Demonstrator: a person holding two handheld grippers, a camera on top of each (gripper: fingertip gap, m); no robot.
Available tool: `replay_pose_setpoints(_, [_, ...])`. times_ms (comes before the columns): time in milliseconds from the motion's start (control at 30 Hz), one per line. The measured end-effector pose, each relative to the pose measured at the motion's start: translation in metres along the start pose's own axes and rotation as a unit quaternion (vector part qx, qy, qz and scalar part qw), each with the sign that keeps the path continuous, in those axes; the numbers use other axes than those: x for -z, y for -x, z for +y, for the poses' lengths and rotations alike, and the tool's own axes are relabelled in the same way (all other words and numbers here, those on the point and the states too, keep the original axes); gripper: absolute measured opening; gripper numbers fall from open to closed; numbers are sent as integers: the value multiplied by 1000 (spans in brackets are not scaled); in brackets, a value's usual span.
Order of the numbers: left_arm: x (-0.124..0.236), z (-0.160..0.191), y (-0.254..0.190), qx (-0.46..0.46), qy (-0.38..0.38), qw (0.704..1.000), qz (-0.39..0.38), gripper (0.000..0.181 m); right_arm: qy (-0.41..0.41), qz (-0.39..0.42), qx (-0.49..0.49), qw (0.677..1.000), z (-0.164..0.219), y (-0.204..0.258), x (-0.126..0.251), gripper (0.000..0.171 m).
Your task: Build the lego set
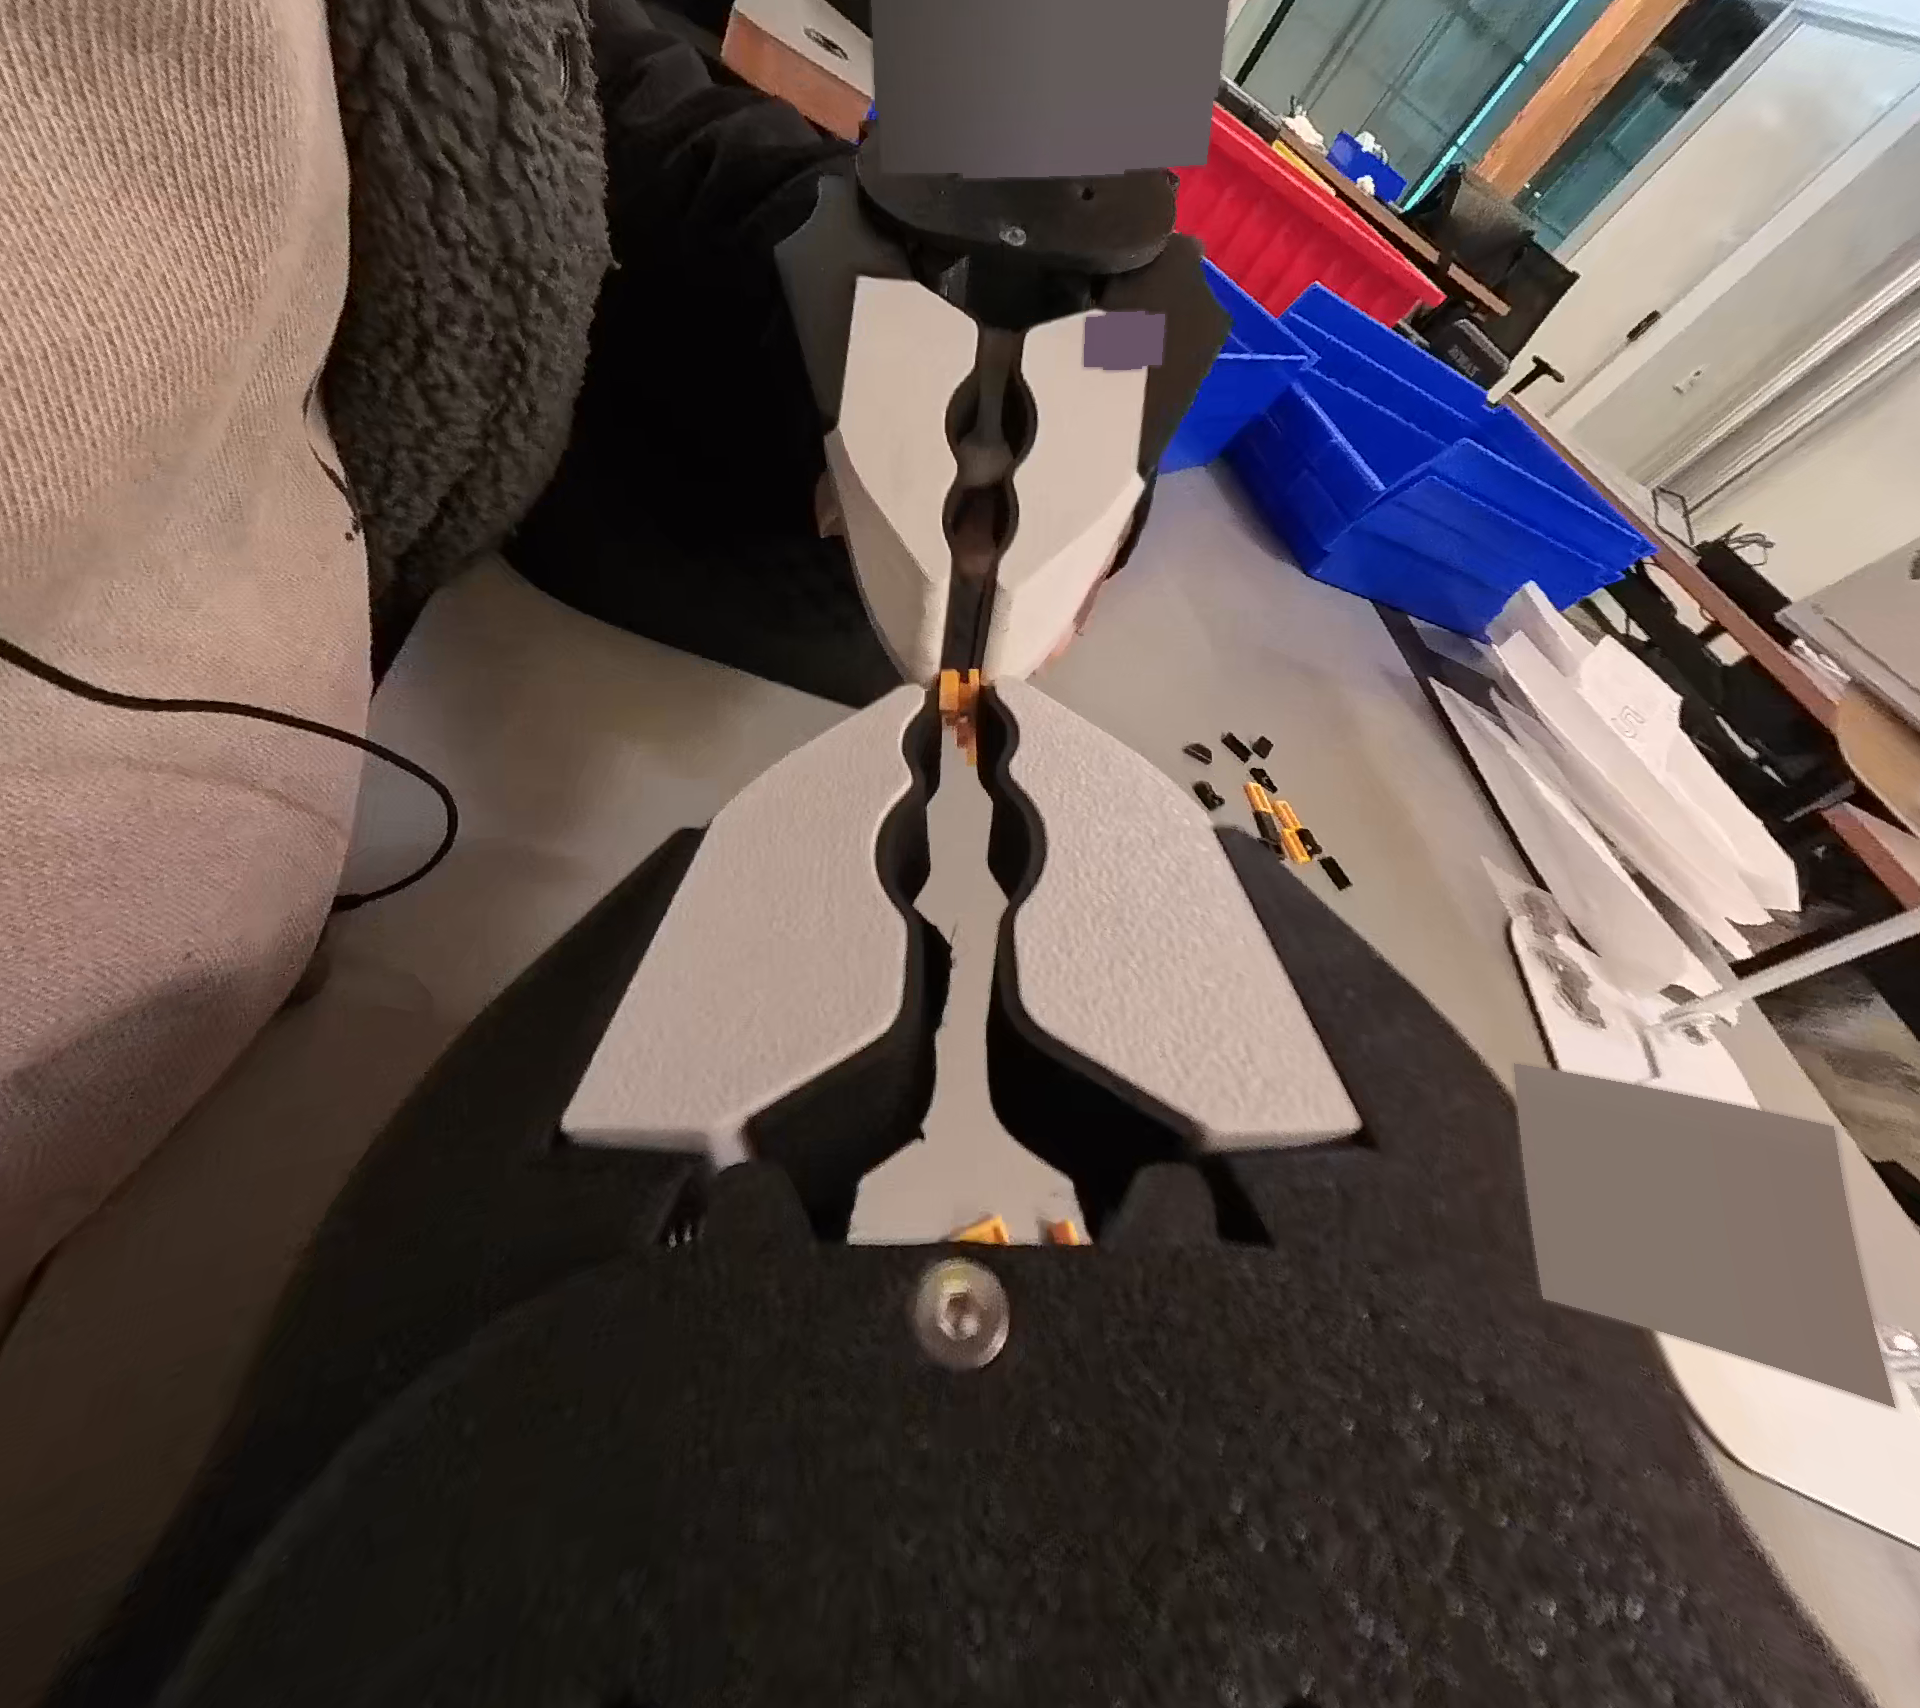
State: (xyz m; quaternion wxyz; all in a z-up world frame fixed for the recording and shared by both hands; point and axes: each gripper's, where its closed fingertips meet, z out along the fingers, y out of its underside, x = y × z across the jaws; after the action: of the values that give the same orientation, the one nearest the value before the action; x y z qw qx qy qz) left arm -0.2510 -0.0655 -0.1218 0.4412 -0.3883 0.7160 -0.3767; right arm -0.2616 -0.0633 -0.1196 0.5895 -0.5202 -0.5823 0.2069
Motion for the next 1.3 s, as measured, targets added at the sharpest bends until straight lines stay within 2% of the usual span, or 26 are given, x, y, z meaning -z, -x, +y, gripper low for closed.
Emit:
replay_pose_setpoints(367, [-2,5,3,45,1,999,-7,2,25,1,9,1000,5,-1,-1,6])
replay_pose_setpoints(1000, [-1,-6,5,83,-54,995,-14,2,-8,-38,-87,995,-4,-6,4,6])
replay_pose_setpoints(1167, [0,-5,9,75,-53,995,-30,10,-9,-48,-107,993,-4,-6,3,6])
replay_pose_setpoints(1300, [0,-9,6,62,-59,996,-26,6,-3,-63,-116,991,0,0,0,6])
